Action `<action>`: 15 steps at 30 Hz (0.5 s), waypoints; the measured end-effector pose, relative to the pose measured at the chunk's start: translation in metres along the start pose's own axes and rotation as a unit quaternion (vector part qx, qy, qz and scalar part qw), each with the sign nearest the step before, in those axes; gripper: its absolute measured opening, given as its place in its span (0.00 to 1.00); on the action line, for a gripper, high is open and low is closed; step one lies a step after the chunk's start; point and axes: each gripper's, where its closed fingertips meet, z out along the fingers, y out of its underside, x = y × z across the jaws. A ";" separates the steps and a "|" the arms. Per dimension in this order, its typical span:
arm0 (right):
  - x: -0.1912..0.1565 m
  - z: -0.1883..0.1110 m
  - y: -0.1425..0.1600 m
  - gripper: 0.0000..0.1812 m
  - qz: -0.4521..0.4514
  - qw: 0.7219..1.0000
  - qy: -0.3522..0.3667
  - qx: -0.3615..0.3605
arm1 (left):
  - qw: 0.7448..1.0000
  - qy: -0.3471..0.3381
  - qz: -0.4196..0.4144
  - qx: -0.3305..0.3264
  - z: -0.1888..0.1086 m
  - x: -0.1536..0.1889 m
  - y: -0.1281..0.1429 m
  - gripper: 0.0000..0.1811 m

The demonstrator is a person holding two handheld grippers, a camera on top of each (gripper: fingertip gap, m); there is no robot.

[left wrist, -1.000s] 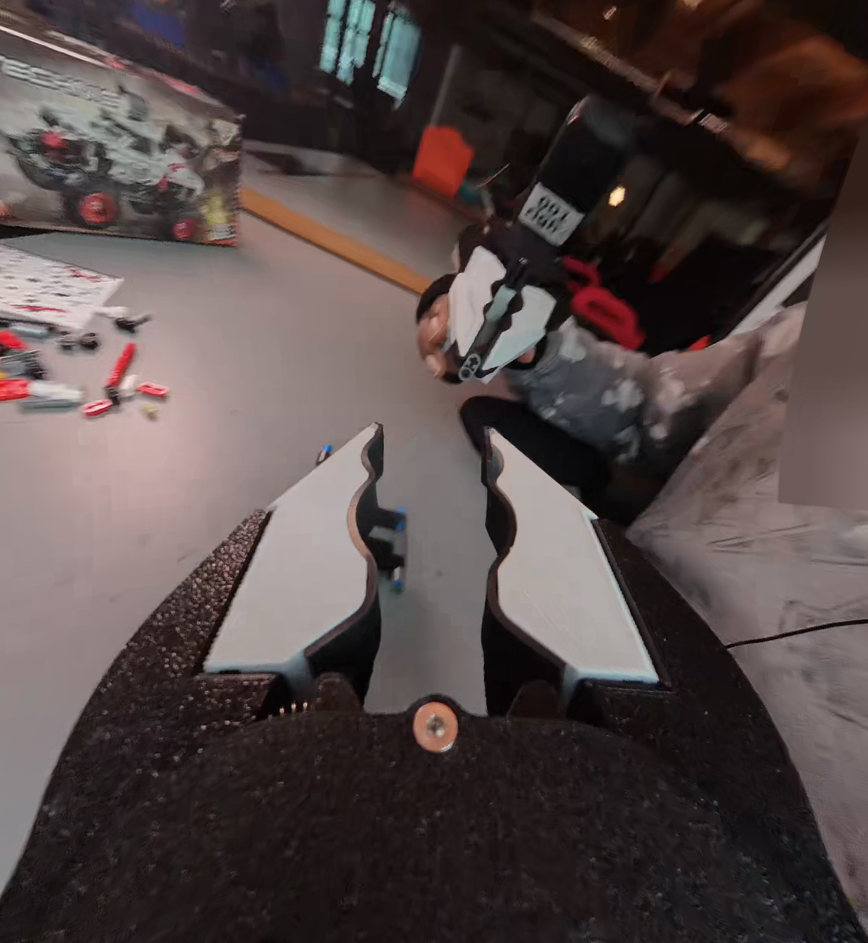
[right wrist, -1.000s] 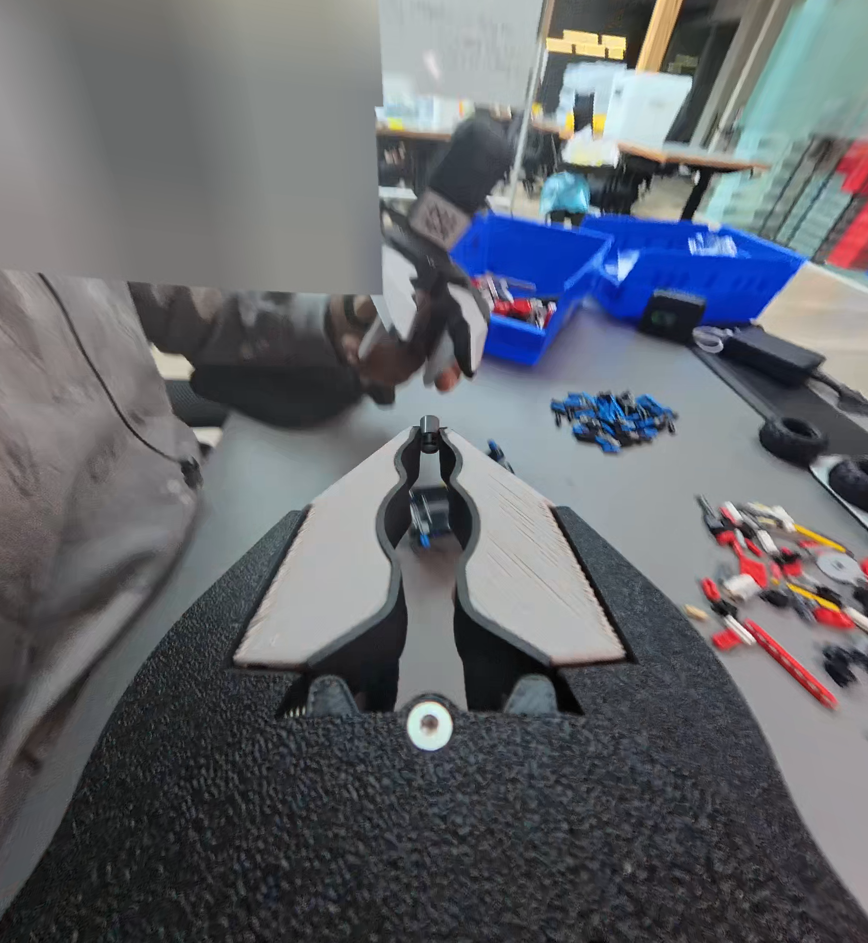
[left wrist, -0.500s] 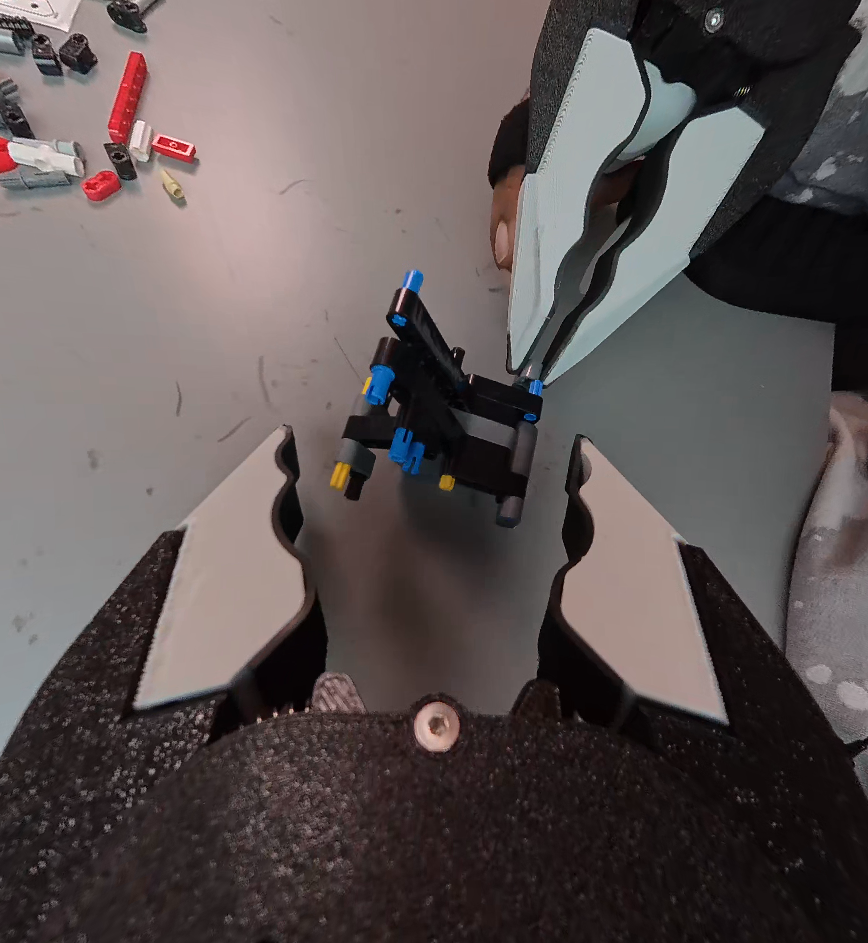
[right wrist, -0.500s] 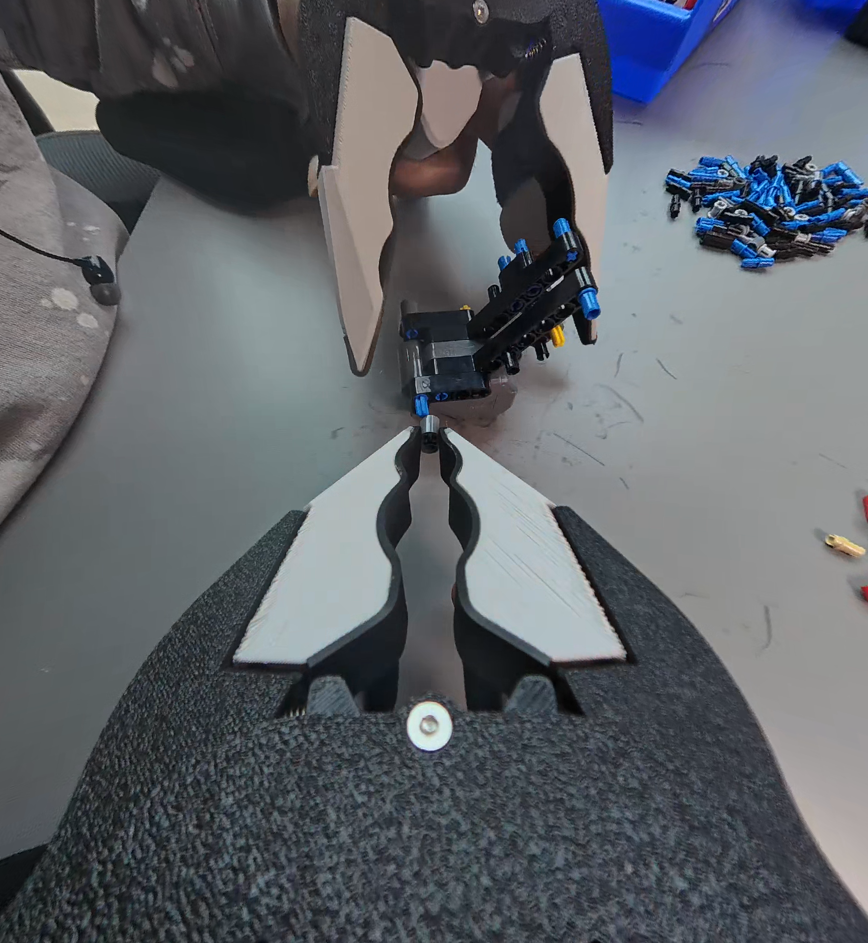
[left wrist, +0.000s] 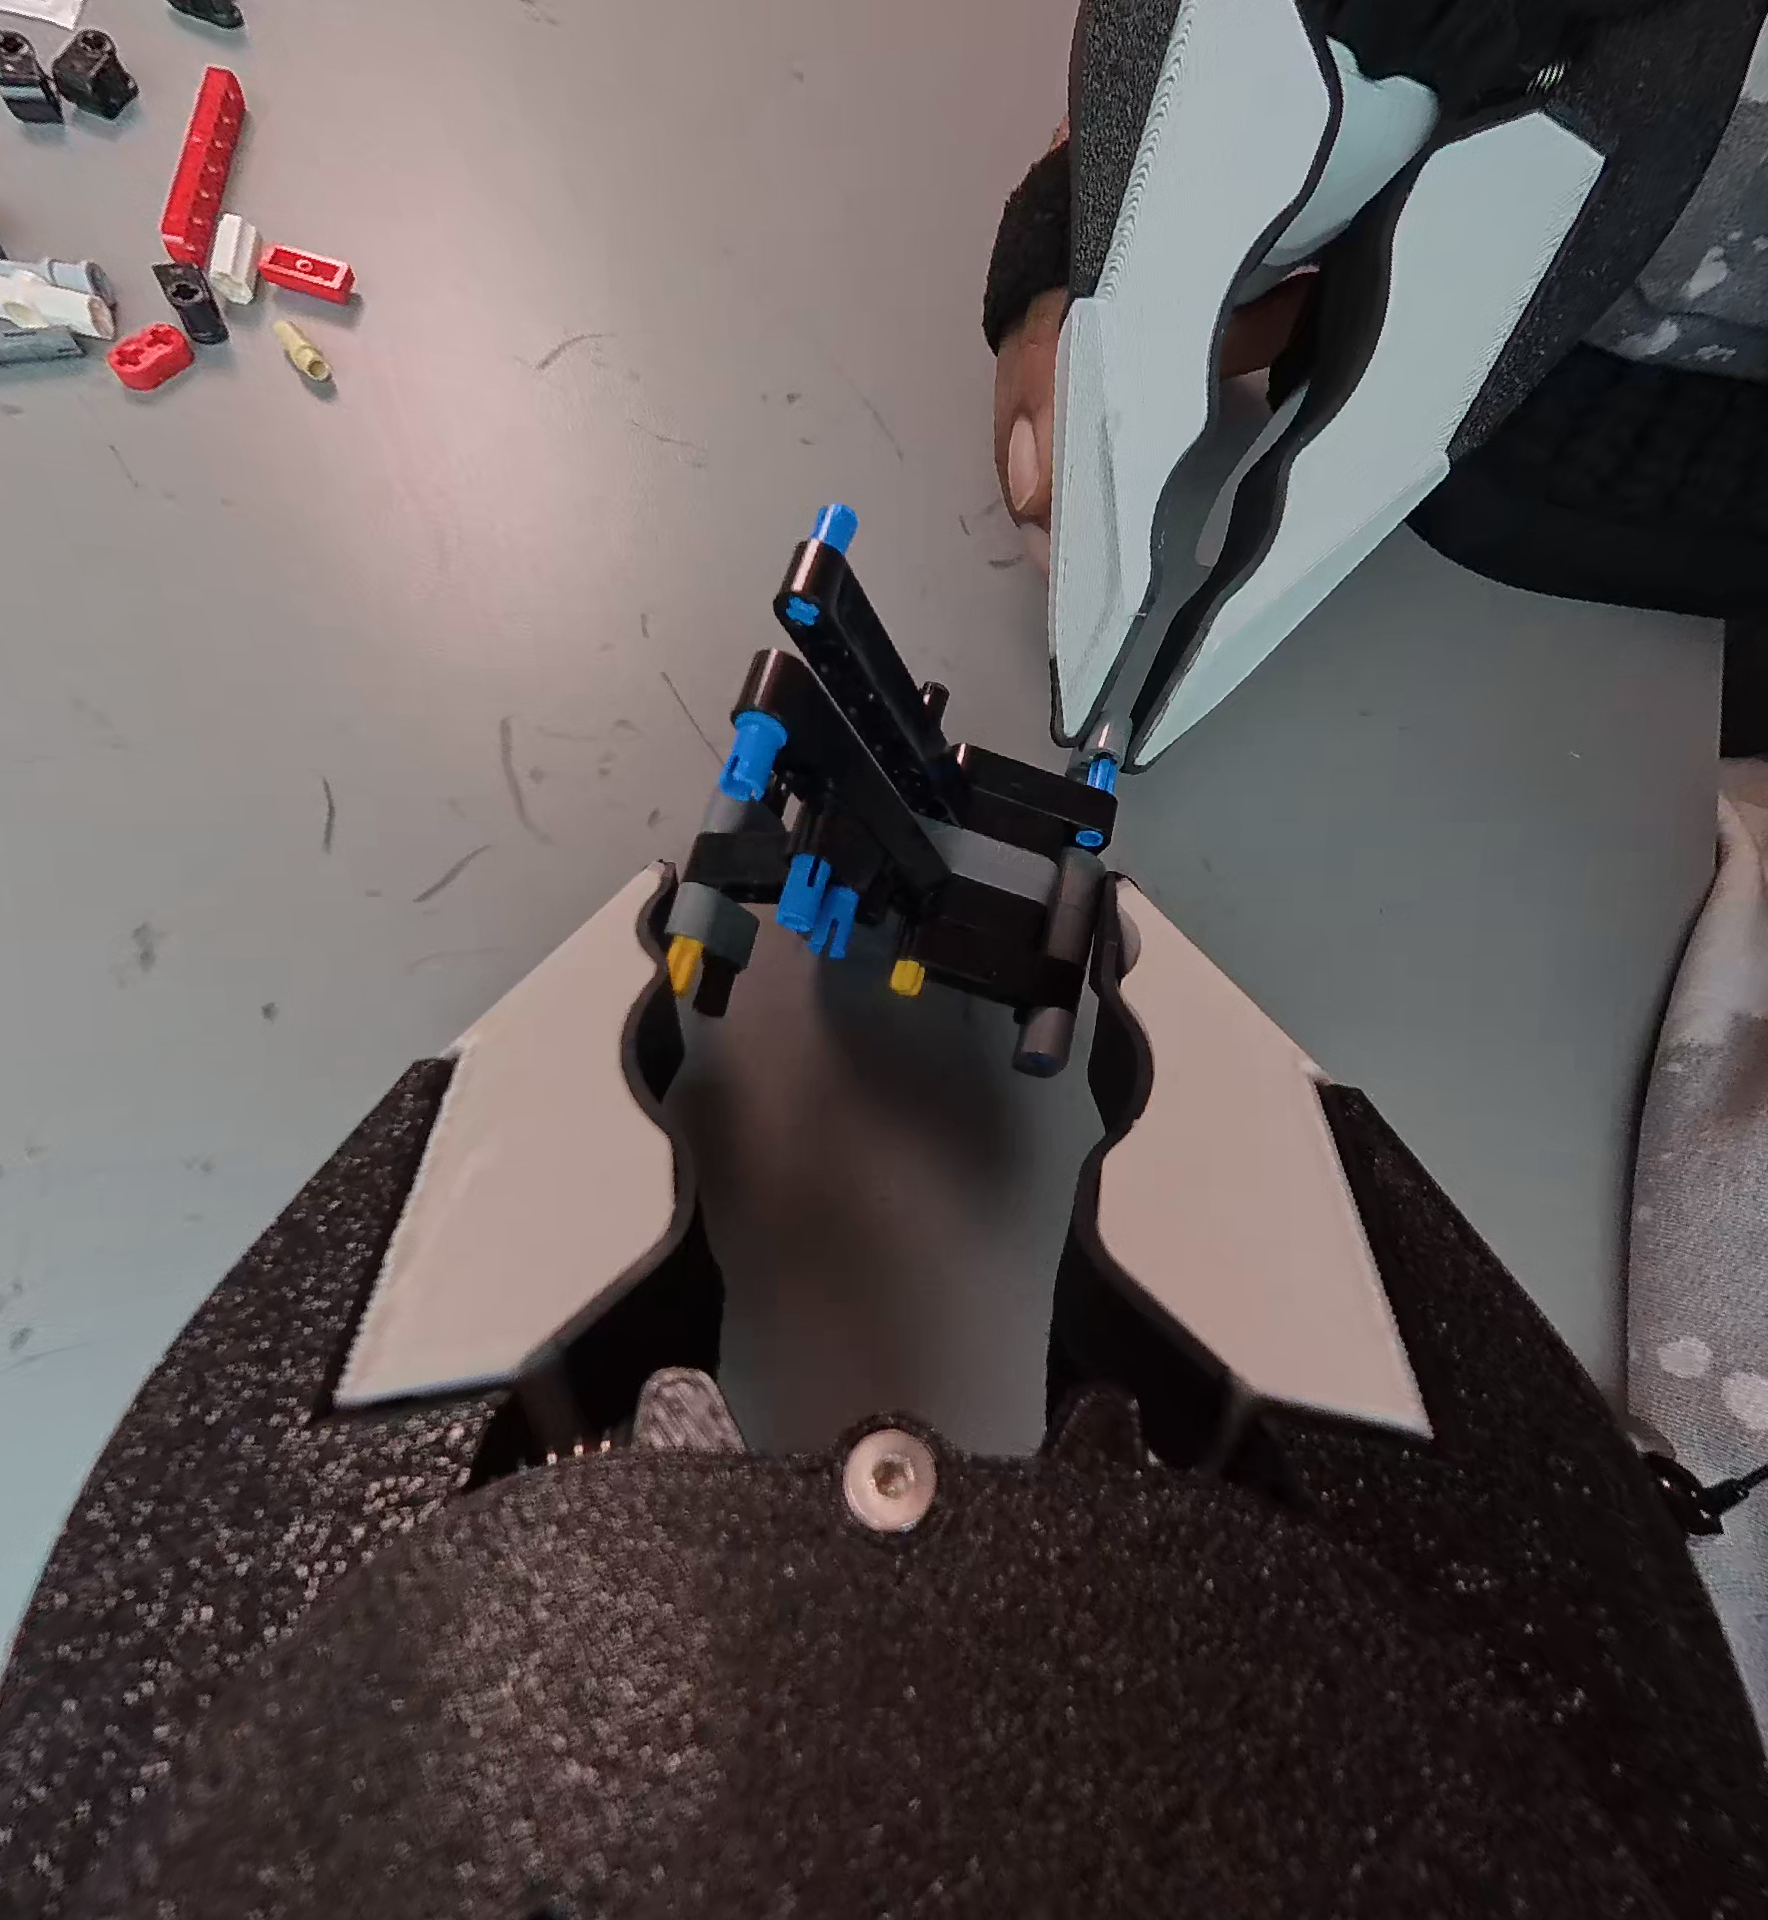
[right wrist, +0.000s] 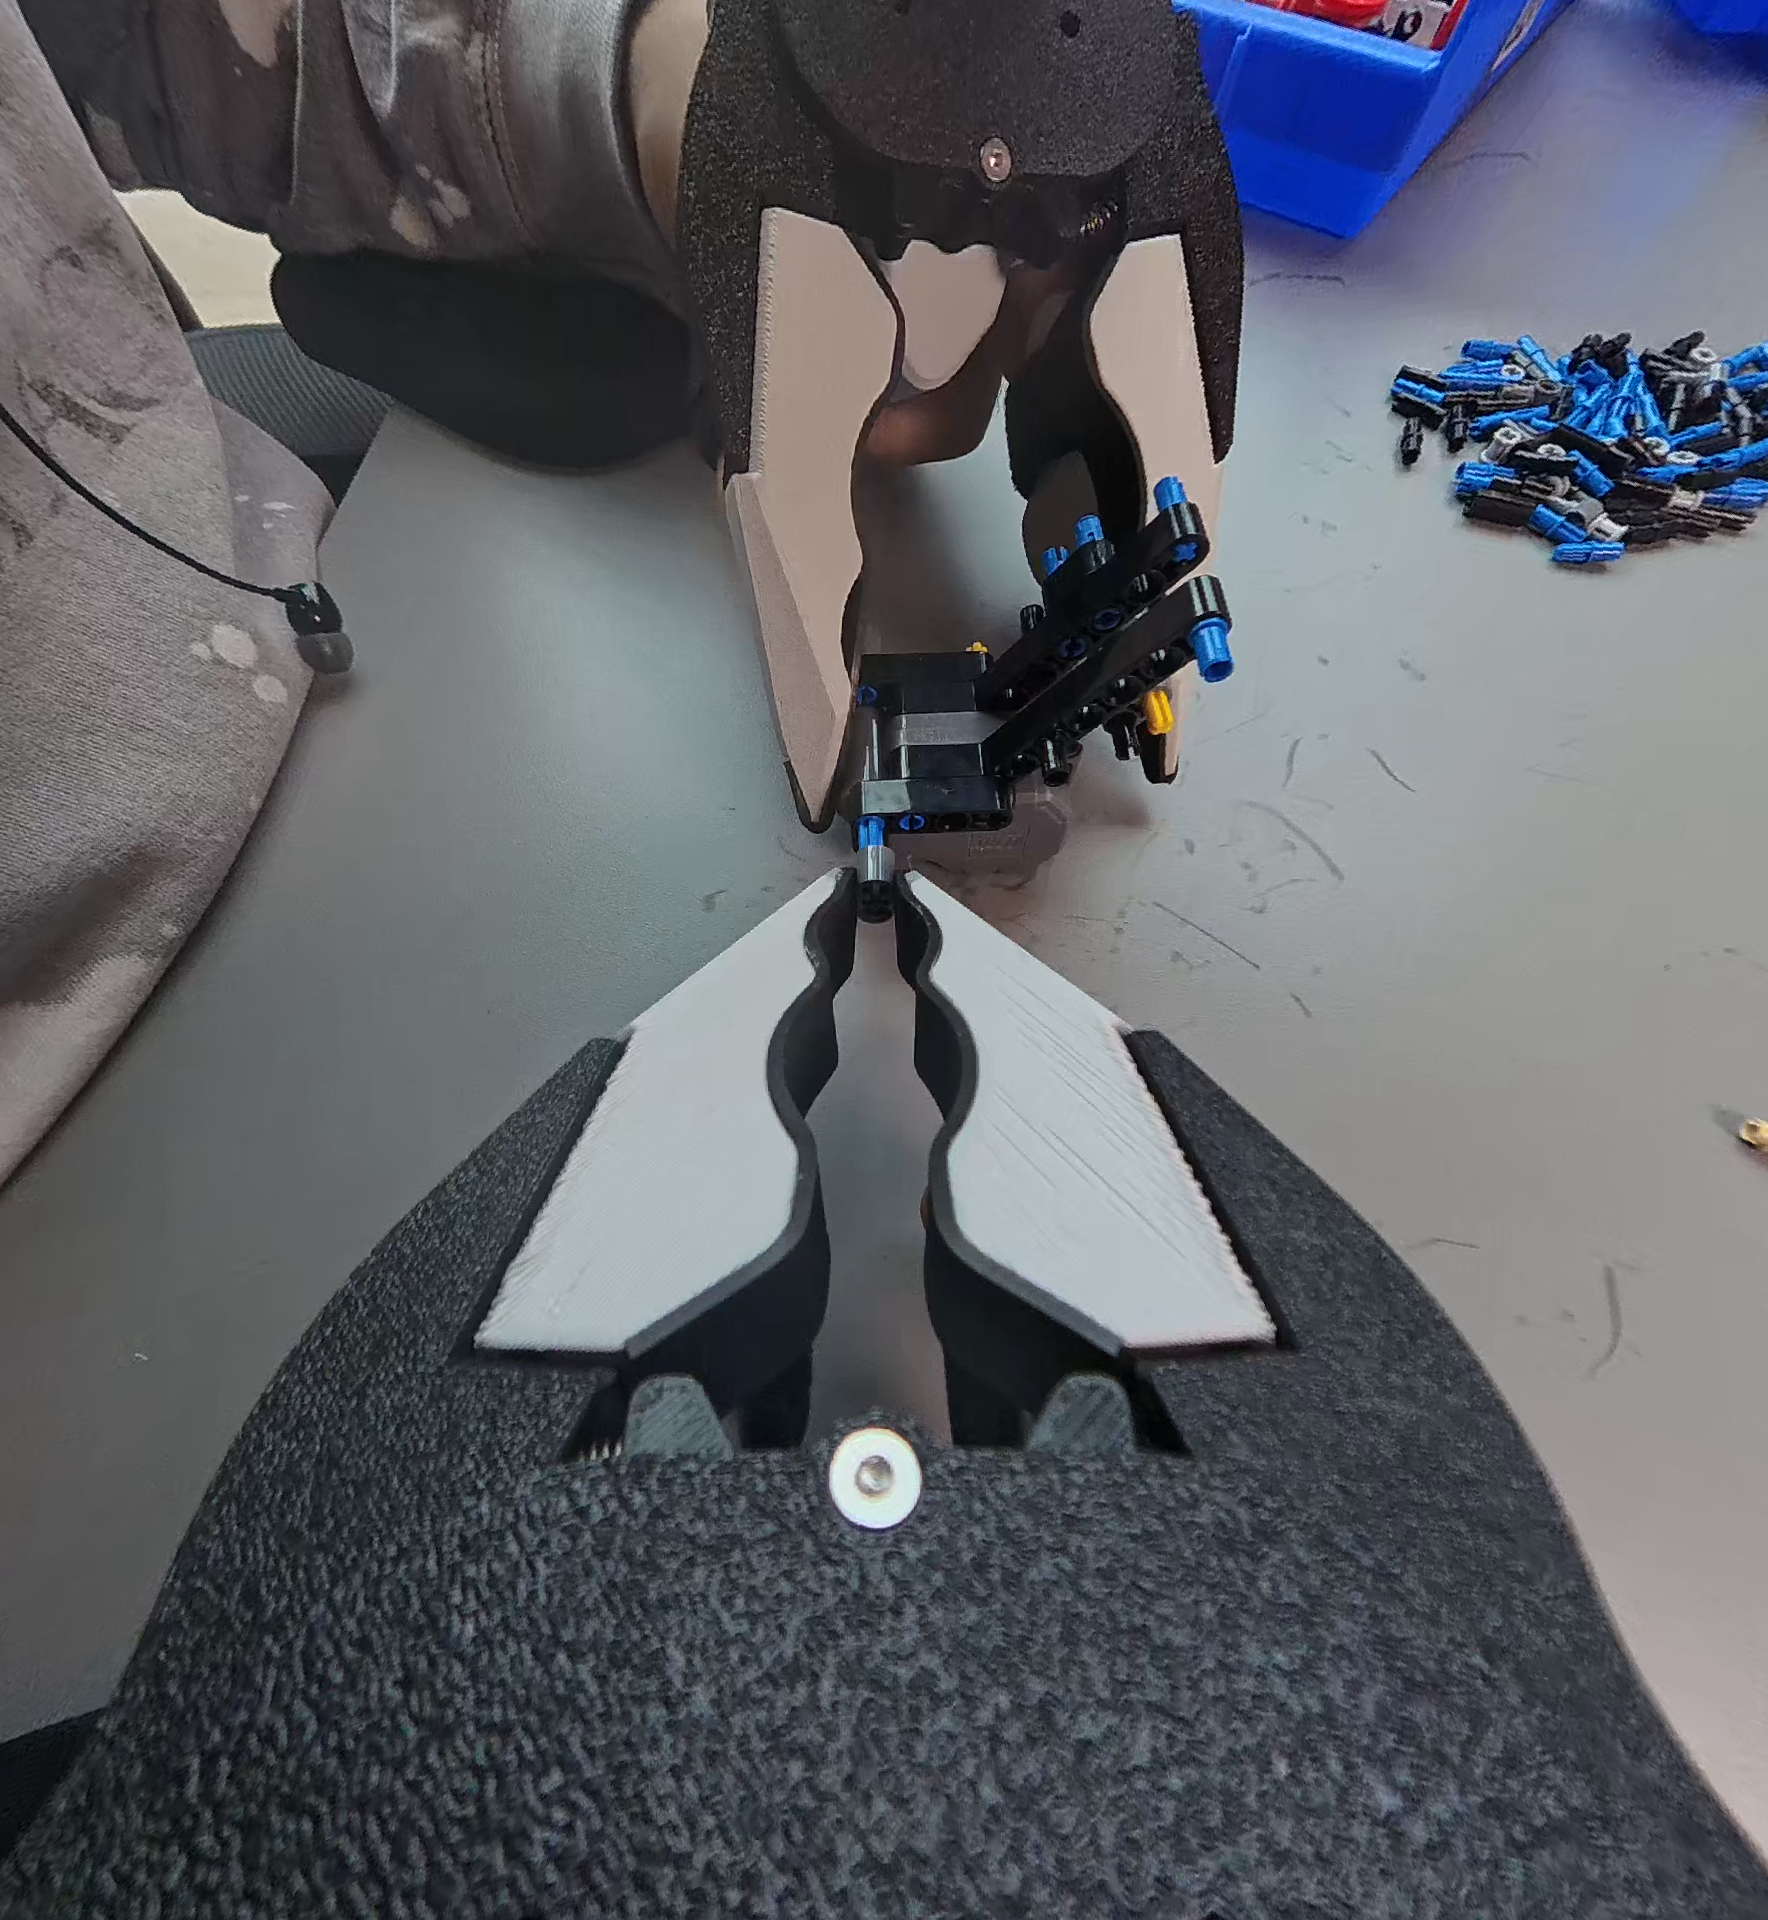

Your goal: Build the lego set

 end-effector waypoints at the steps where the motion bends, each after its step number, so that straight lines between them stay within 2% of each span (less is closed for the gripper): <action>1: 0.000 0.000 0.000 0.04 0.000 1.000 0.000 0.000 | 1.000 0.001 -0.001 0.001 0.000 0.000 0.000 0.43; 15: -0.001 0.001 -0.001 0.04 0.033 0.999 -0.017 0.003 | 1.000 0.004 -0.014 0.005 0.001 -0.001 0.001 0.43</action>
